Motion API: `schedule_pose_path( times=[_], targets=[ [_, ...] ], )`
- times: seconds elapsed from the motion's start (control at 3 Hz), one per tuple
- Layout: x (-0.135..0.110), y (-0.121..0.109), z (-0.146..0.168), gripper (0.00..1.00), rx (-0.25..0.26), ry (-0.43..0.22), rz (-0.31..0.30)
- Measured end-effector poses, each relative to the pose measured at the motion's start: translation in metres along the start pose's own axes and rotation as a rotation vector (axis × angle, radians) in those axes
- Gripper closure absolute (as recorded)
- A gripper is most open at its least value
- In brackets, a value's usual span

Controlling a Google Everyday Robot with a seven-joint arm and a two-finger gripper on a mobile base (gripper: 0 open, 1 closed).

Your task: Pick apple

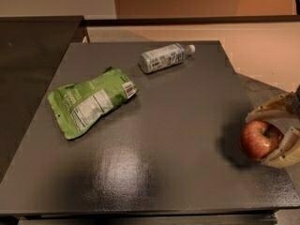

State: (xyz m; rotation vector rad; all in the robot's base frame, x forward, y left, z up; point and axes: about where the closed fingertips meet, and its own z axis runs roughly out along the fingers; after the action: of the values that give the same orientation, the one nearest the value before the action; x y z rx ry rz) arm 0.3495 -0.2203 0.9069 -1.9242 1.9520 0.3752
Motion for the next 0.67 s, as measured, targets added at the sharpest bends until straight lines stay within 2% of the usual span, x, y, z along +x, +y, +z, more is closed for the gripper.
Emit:
schedule_pose_path(
  times=[0.67],
  targets=[
    [-0.052, -0.047, -0.053, 1.0, 0.119, -0.054, 0.025]
  ],
)
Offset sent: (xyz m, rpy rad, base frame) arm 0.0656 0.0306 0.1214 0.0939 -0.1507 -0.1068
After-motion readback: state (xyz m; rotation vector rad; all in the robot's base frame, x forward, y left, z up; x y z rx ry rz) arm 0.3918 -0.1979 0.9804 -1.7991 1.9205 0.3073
